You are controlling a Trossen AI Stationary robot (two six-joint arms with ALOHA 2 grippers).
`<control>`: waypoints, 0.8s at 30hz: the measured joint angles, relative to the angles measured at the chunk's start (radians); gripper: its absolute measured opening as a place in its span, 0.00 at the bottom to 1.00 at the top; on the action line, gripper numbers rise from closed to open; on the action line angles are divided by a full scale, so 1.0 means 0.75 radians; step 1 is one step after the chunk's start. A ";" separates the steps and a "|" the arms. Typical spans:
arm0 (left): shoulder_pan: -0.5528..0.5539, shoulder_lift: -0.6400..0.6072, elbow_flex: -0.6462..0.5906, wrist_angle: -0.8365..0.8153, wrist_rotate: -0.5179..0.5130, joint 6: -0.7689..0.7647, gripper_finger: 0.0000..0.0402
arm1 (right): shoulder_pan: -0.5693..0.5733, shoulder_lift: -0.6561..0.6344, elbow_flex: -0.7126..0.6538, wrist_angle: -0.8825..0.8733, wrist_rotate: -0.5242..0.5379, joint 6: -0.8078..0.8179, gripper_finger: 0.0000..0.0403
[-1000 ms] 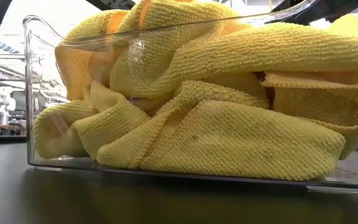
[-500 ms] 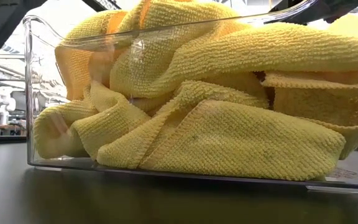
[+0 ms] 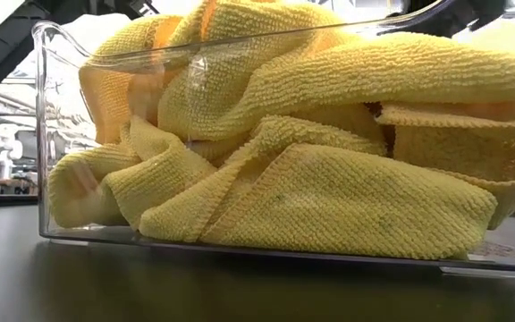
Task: Sort microfiber towel by color & place in baskets
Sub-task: Put the blue microfiber towel into the top transparent bin
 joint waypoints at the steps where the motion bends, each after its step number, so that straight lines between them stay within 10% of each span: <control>1: 0.000 -0.003 -0.001 -0.001 0.002 0.000 0.12 | -0.019 0.000 0.000 0.000 0.045 -0.014 0.45; 8: 0.000 -0.005 -0.003 -0.013 0.022 -0.002 0.13 | -0.236 0.000 0.000 -0.002 0.140 -0.099 0.45; 24: -0.042 -0.246 -0.010 -0.153 0.047 0.018 0.51 | -0.733 0.016 0.000 0.212 -0.282 -0.313 0.45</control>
